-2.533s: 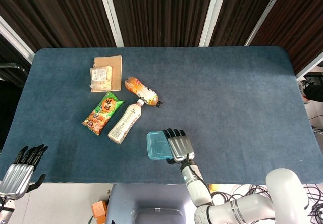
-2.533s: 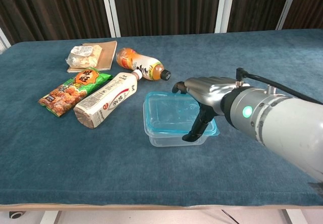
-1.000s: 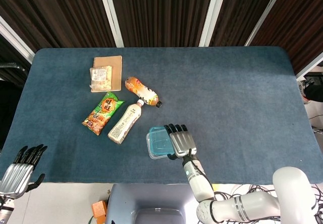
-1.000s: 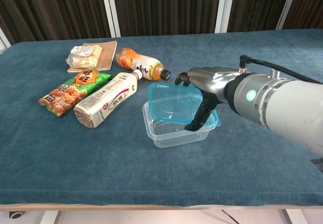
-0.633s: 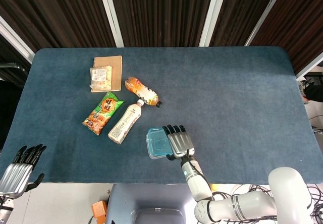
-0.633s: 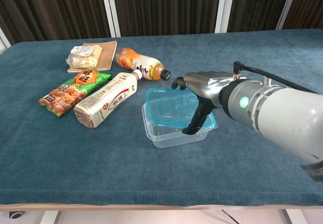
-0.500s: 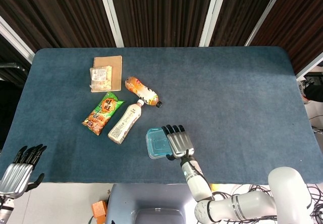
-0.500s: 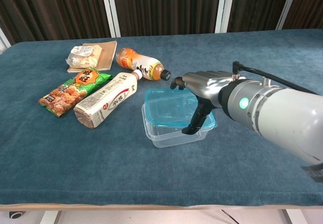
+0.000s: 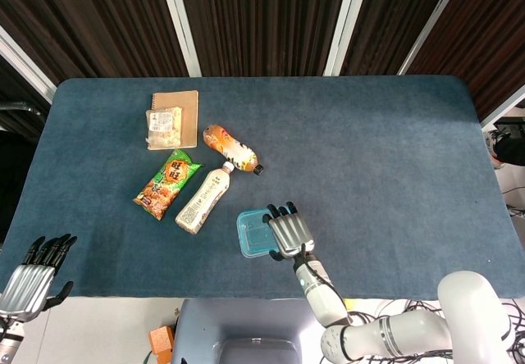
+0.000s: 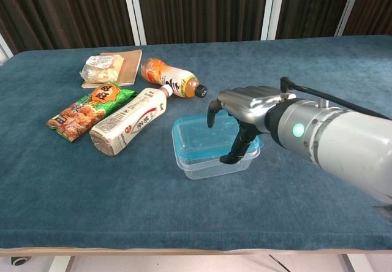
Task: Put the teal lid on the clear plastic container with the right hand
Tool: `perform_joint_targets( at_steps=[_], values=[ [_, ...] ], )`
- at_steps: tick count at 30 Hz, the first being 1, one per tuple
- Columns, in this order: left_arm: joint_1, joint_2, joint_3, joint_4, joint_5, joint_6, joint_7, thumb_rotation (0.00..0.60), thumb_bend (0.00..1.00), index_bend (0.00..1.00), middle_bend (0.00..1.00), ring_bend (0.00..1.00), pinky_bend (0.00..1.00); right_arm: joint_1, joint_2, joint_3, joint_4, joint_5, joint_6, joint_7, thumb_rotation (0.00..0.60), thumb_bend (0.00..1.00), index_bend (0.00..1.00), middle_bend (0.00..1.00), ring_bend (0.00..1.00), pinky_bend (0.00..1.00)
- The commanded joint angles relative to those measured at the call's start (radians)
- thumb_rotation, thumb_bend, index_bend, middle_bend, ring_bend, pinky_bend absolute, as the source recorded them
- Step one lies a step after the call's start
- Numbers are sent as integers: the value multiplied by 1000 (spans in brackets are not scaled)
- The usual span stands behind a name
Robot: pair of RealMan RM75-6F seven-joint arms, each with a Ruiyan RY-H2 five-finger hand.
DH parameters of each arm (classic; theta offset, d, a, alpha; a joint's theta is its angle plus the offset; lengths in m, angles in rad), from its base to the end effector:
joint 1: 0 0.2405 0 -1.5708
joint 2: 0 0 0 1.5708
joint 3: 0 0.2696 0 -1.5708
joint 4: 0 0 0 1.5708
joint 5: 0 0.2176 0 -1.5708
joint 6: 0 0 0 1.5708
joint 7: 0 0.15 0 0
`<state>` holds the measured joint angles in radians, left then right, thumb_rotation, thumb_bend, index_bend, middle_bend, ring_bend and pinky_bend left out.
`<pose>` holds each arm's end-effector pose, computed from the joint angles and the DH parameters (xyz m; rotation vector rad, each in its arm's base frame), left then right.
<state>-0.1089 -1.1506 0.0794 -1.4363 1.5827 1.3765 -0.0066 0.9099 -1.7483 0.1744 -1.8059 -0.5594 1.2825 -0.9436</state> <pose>-0.3629 0.1677 0.1300 -1.6305 -0.9161 -0.6930 -0.0714 -0.2938 -0.0772 1.9061 -1.0128 0.6684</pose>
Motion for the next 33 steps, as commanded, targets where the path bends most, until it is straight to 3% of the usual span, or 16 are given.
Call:
perform_joint_targets(
  at_steps=[1,6,13,33],
  values=[
    [1,1,-1,1,-2,0,-1,600,352,0,74,87,0,-4,6,-10,-4,-11,-2,3,600,153,693,347,168,110],
    [0,0,-1,2,-5,-4,-4,600,352,0,74,87,0,-13,16,-30,-12,-26,0,1,600,152,613,319,152,102],
    [-3,0,-3,-1,-11,-11,-1,600,352,0,75,87,0,-22,29,-42,-21,-48,-7,10,600,152,423,248,123,88],
    [-7,3,-6,-20,-21,-21,22,600,351,0,75,87,0,-48,103,-82,-90,-102,-2,9,600,153,211,143,63,42]
  ],
)
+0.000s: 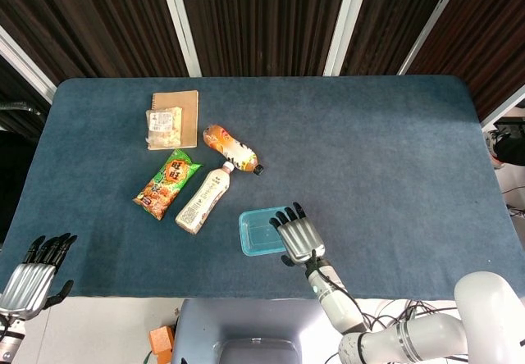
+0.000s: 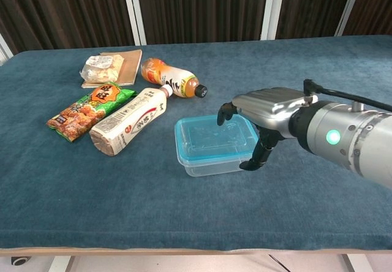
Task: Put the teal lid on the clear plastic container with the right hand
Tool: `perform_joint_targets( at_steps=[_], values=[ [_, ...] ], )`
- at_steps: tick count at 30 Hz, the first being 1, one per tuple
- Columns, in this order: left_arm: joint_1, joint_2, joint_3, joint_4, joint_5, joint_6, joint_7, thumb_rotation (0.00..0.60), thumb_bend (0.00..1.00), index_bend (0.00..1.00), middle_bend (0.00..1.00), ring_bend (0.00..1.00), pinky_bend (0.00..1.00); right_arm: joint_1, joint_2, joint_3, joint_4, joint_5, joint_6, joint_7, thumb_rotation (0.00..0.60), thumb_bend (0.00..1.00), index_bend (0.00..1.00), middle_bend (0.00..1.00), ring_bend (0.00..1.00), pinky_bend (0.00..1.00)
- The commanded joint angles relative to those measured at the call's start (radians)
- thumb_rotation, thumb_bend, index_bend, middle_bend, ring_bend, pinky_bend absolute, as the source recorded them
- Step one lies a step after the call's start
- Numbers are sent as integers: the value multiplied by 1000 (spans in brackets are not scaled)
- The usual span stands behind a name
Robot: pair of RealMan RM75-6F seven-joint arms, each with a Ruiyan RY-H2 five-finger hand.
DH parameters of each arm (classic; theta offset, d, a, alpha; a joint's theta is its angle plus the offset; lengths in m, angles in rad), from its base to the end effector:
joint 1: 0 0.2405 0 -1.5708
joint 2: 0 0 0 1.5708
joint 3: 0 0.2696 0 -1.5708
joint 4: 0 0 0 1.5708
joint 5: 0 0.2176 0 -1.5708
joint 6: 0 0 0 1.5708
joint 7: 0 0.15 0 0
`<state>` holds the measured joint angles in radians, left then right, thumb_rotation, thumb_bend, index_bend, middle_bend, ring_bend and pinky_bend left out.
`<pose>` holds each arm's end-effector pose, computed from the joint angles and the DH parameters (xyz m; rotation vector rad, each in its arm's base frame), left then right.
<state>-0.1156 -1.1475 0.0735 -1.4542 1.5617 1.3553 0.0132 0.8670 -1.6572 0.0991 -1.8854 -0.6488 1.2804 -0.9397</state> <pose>-0.3621 0.1708 0.1286 -1.6256 -0.9253 -0.6750 -0.0895 -0.2823 -0.0574 1.9541 -0.9389 0.6568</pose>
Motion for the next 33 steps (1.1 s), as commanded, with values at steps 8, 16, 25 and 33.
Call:
perform_joint_targets(
  at_steps=[8,16,25,33],
  values=[
    [-1,2,0,-13,2,2,14,600,352,0,76,87,0,-25,61,-26,-51,-65,-5,34,600,152,224,134,49,27],
    [-3,3,0,-18,0,-3,20,600,352,0,76,87,0,-48,127,-108,-57,-150,-43,35,600,152,391,73,0,0],
    [-6,0,0,-23,-2,-11,32,600,352,0,76,87,0,-74,149,-135,-43,-220,-65,73,600,152,372,43,0,0],
    [-7,1,0,-28,-6,-14,36,600,352,0,76,87,0,-75,154,-126,-33,-221,-101,87,600,152,311,27,0,0]
  ],
)
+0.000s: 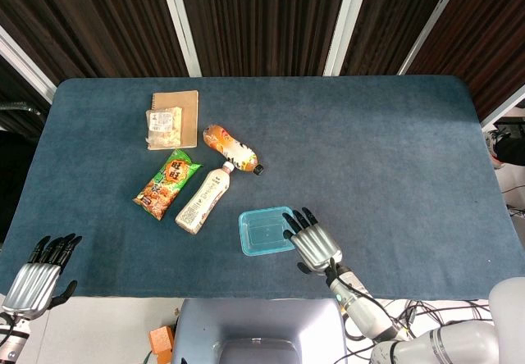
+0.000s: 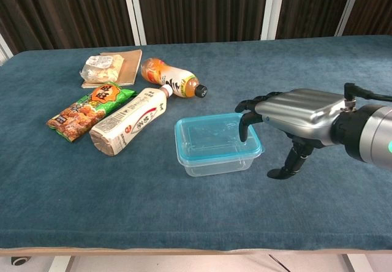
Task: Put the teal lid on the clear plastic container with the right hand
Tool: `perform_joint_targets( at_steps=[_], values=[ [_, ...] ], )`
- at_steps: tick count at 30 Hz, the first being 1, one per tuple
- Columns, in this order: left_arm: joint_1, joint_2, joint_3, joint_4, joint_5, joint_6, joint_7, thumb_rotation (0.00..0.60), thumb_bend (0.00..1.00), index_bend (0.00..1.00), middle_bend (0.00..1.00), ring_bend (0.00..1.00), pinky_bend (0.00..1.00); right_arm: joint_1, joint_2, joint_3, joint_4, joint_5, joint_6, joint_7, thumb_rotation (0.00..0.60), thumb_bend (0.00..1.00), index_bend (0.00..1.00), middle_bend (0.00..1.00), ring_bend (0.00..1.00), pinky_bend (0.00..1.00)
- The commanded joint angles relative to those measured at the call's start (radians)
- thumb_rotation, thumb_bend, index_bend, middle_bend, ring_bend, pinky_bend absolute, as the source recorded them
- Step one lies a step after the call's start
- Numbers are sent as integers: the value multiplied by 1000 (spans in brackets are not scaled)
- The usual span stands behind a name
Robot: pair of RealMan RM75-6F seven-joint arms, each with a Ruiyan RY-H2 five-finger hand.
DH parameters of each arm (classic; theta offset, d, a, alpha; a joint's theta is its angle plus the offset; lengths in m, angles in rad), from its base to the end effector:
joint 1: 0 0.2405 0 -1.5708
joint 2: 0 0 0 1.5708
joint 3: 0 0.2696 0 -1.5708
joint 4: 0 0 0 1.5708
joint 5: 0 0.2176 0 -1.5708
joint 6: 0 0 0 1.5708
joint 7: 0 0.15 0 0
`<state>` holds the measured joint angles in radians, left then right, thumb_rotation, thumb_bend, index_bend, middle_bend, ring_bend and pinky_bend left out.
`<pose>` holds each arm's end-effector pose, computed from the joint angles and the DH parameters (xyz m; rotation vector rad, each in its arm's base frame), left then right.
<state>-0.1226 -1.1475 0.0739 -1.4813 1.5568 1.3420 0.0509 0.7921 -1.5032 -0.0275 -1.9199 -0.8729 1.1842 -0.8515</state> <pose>-0.3568 0.1721 0.1238 -1.6413 -0.9208 -0.6631 -0.1257 -0.2676 -0.0323 2.0686 -0.8214 0.6567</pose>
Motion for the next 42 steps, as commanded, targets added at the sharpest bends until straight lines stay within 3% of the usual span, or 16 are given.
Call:
perform_joint_targets(
  at_steps=[1,18,27,33,36,39,42],
  values=[
    [0,1,-1,0,-2,-1,-2,600,351,0,75,87,0,-1,0,0,2,5,-7,-2,600,152,309,25,0,0],
    [0,2,0,10,-2,0,-16,600,352,0,76,87,0,-10,-17,0,34,9,-27,-5,600,152,298,18,0,0],
    [1,5,-1,16,-5,1,-26,600,351,0,76,87,0,0,-16,70,-9,-5,-6,12,600,159,244,14,0,0],
    [0,7,-1,8,0,3,-19,600,352,0,76,87,0,68,-95,157,39,116,-7,-68,600,242,242,9,0,0],
    [-1,9,-1,5,0,3,-18,600,352,0,76,87,0,113,-150,197,82,195,-14,-106,600,339,254,5,0,0],
    [0,11,-1,6,-3,2,-17,600,355,0,76,87,0,140,-181,207,108,225,-14,-131,600,440,281,3,0,0],
    [3,16,-2,6,-8,4,-20,600,356,0,76,87,0,158,-205,207,130,243,-9,-148,600,478,295,2,0,0]
  ],
)
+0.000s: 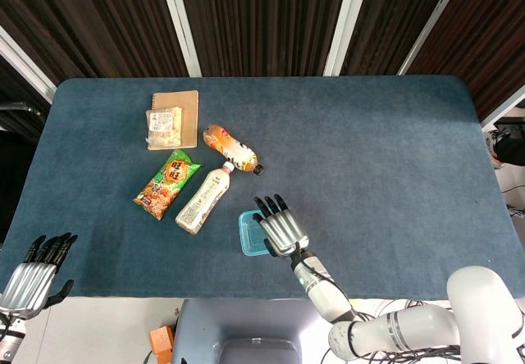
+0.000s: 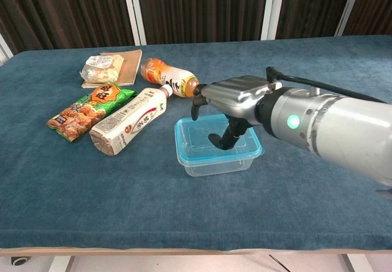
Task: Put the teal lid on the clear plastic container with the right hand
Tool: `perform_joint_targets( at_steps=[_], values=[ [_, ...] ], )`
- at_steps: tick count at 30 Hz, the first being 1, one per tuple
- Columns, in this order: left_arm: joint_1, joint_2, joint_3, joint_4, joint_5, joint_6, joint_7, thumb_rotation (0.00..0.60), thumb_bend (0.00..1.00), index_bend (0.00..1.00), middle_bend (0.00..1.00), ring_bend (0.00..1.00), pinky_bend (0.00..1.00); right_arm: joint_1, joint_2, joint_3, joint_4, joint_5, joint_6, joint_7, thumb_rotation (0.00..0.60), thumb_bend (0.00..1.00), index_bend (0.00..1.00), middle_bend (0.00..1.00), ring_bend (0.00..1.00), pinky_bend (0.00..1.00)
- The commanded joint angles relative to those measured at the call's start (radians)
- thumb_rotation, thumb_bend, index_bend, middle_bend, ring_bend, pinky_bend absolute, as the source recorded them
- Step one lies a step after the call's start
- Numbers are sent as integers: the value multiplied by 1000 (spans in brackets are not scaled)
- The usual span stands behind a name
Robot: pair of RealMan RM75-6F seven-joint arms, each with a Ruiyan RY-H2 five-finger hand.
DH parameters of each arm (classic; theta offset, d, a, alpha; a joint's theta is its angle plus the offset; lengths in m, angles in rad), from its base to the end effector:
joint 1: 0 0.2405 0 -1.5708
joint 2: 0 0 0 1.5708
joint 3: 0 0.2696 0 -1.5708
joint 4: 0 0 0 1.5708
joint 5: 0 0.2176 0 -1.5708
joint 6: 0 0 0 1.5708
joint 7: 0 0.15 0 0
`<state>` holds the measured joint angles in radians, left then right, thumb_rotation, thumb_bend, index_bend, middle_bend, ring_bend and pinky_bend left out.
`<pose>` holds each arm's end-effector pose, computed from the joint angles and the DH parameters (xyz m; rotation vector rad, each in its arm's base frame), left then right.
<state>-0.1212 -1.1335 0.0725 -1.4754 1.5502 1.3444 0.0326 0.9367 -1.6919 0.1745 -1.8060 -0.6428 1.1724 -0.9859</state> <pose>-0.3604 0.1725 0.1308 -1.6278 -0.9223 -0.6586 -0.0575 -0.3021 -0.0704 2.0300 -0.8463 0.7052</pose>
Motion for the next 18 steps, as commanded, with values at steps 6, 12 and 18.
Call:
perform_joint_targets(
  at_steps=[6,12,18],
  values=[
    [4,6,0,-1,-1,6,-4,600,357,0,76,87,0,26,-35,9,39,31,5,-18,600,494,302,0,0,0],
    [7,12,0,-2,0,10,-6,600,358,0,76,87,0,45,-61,16,81,63,9,-24,600,533,304,0,0,0],
    [2,9,2,-13,15,13,-5,600,363,0,76,87,0,56,-71,15,102,80,2,-22,600,576,310,0,0,0]
  ],
)
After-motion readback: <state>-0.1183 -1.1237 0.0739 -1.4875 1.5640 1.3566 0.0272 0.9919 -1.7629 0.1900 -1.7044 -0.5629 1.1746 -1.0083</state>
